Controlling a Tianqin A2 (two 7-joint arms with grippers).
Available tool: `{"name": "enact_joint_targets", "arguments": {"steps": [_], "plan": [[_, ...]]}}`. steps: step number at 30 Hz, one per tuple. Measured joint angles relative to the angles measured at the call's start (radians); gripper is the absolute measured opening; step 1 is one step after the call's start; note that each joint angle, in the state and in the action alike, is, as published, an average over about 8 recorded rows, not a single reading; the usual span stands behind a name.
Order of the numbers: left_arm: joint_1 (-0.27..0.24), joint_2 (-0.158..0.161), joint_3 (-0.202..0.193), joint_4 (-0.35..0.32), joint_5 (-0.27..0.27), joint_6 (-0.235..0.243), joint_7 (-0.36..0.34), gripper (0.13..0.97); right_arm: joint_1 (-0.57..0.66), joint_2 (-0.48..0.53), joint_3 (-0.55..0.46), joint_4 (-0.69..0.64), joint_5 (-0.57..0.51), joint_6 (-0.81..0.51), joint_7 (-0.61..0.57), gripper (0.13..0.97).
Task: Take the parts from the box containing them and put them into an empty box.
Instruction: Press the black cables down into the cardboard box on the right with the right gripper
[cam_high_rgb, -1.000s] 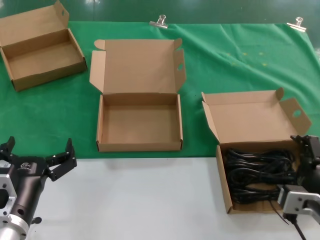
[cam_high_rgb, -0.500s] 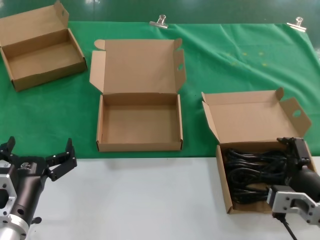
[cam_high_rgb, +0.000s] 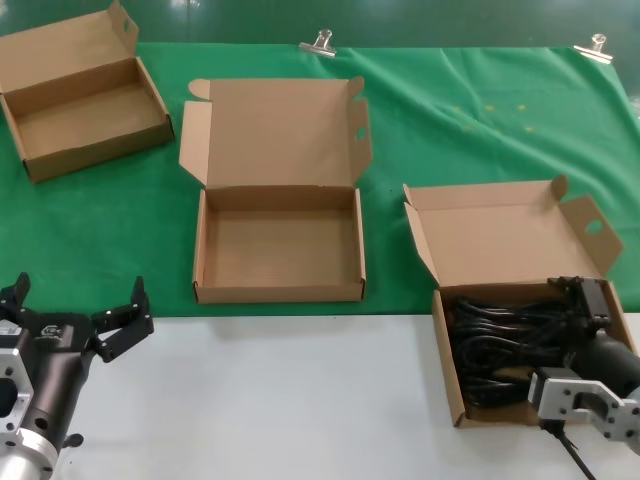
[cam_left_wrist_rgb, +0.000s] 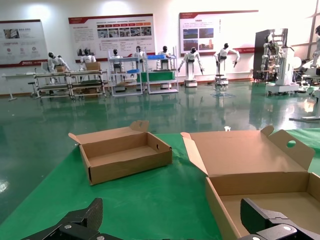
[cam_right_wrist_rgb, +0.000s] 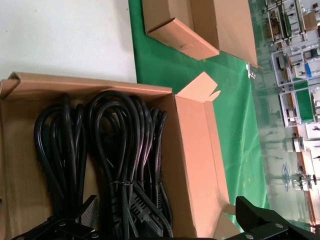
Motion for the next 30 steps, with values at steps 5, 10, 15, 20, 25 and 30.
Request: {"name": "enact_joint_targets", "arguments": {"steps": [5,10,15,20,25,30], "plan": [[0.0,0.0,0.0,0.0,0.0,0.0,0.0,0.966,0.011,-0.026,0.0,-0.056,0.0,-0.034,-0.007,0.966],[0.0,0.0,0.0,0.0,0.0,0.0,0.0,0.966,0.023,-0.051,0.0,-0.105,0.0,-0.063,-0.013,0.946],[0.0,0.0,0.0,0.0,0.0,0.0,0.0,0.966,0.031,-0.07,0.0,-0.138,0.0,-0.083,-0.018,0.926],[0.0,0.0,0.0,0.0,0.0,0.0,0.0,0.966,0.036,-0.086,0.0,-0.161,0.0,-0.096,-0.023,0.86],[0.0,0.0,0.0,0.0,0.0,0.0,0.0,0.966,0.038,-0.099,0.0,-0.179,0.0,-0.106,-0.028,0.8],[0.0,0.0,0.0,0.0,0.0,0.0,0.0,0.966,0.039,-0.105,0.0,-0.19,0.0,-0.114,-0.029,0.693]]}}
